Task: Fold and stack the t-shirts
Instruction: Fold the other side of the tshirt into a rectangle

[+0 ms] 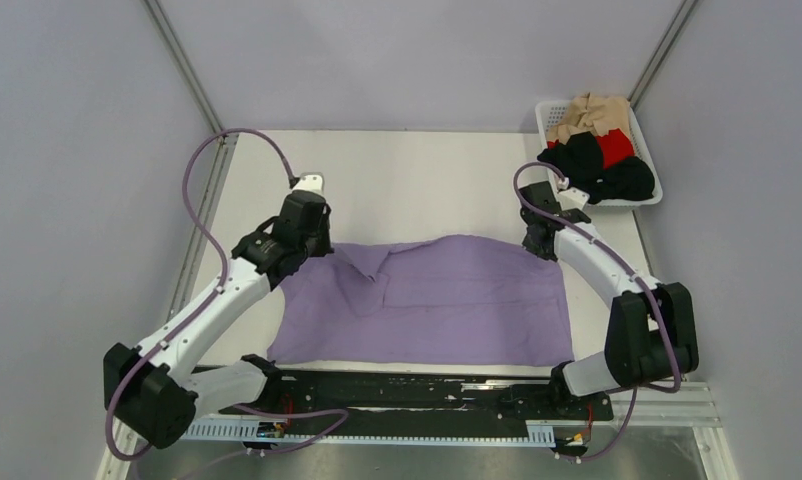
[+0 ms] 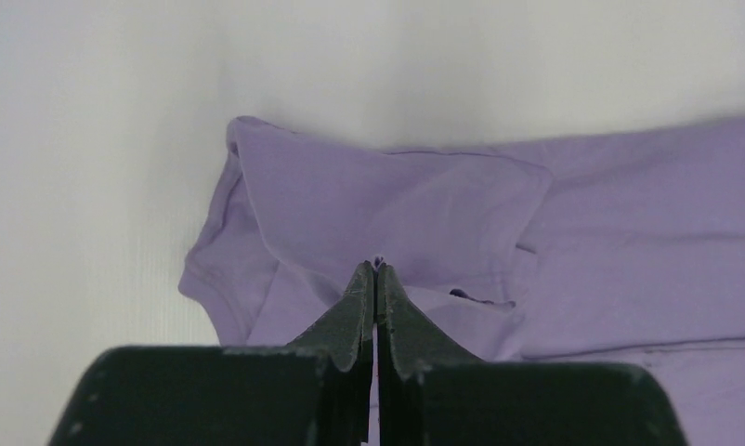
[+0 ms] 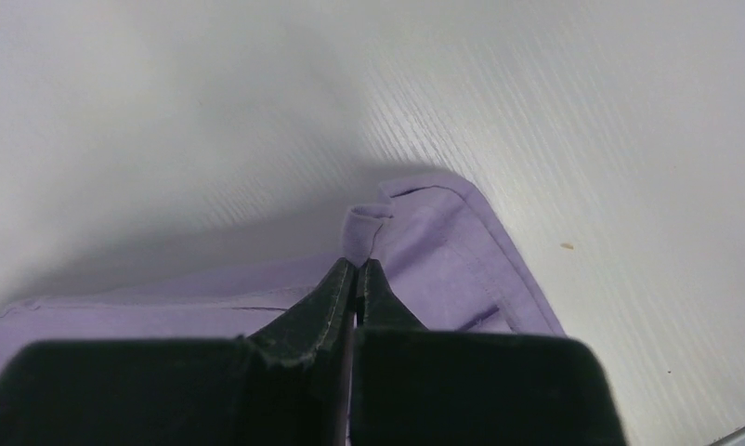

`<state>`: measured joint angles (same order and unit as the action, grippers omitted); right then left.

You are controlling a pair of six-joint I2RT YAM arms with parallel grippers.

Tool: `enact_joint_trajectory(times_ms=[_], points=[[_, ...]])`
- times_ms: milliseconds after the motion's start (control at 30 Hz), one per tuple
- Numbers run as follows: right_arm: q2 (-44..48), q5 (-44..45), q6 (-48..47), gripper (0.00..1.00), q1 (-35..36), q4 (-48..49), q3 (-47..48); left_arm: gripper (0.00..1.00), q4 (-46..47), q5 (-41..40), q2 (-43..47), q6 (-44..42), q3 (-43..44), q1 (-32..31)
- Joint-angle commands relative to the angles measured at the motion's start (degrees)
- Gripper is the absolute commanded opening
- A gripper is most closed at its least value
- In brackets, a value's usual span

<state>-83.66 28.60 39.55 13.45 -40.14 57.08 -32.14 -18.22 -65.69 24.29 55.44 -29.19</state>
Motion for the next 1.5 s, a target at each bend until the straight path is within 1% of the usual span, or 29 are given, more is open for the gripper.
enact_joint_trajectory(times_ms=[0, 167, 300, 533, 867, 1067, 1133, 1200, 1267, 1333, 1367, 1400, 1433, 1467], points=[[4.7, -0.6, -1.0, 0.00, 0.3, -1.4, -2.3, 0.00, -6.4, -2.4, 6.5, 9.2, -2.0, -1.1], [7.5, -1.1, -1.2, 0.00, 0.3, -2.9, -3.4, 0.00, -12.2, -0.6, 10.2, 14.7, -2.3, -1.3], [8.8, -1.6, -1.6, 0.00, 0.3, -3.3, -3.3, 0.00, -18.2, -3.8, 12.2, 17.5, -0.5, -1.3], [10.9, 0.6, -1.9, 0.01, 0.3, -5.7, -3.4, 0.00, -23.9, -3.7, 15.7, 17.9, 1.4, -1.3], [11.2, -0.2, -0.5, 0.04, 0.4, -9.1, -3.1, 0.00, -31.9, -2.3, 18.0, 18.9, 2.3, -1.2], [11.4, -0.7, 1.3, 0.06, 0.4, -11.1, -5.2, 0.00, -33.5, 0.1, 17.9, 20.9, -0.4, -1.3], [10.9, -0.2, 2.7, 0.07, 0.4, -12.5, -5.5, 0.00, -34.1, 2.0, 17.6, 21.6, -1.3, -1.3], [10.4, 0.2, 4.7, 0.09, 0.4, -14.8, -5.6, 0.00, -35.6, 5.6, 16.8, 23.2, -2.5, -1.3], [9.8, 0.6, 7.6, 0.12, 0.4, -17.8, -5.6, 0.00, -38.9, 7.3, 15.2, 25.5, -3.7, -1.3], [9.1, 0.5, 9.5, 0.17, 0.4, -20.5, -5.6, 0.04, -43.6, 7.2, 13.1, 27.3, -4.7, -1.3], [8.9, 0.6, 10.7, 0.24, 0.4, -21.5, -5.5, 0.16, -47.4, 6.5, 11.7, 28.9, -4.8, -1.3], [8.8, 0.7, 11.3, 0.31, 0.3, -22.3, -5.4, 0.20, -48.8, 5.3, 11.2, 29.3, -5.0, -1.5], [8.8, 0.9, 12.1, 0.41, 0.4, -22.8, -5.3, 0.36, -49.9, 5.1, 10.5, 29.6, -4.8, -1.9], [8.9, 1.5, 12.5, 0.53, 0.4, -23.1, -5.2, 0.47, -50.2, 4.7, 10.4, 29.9, -4.2, -2.4]])
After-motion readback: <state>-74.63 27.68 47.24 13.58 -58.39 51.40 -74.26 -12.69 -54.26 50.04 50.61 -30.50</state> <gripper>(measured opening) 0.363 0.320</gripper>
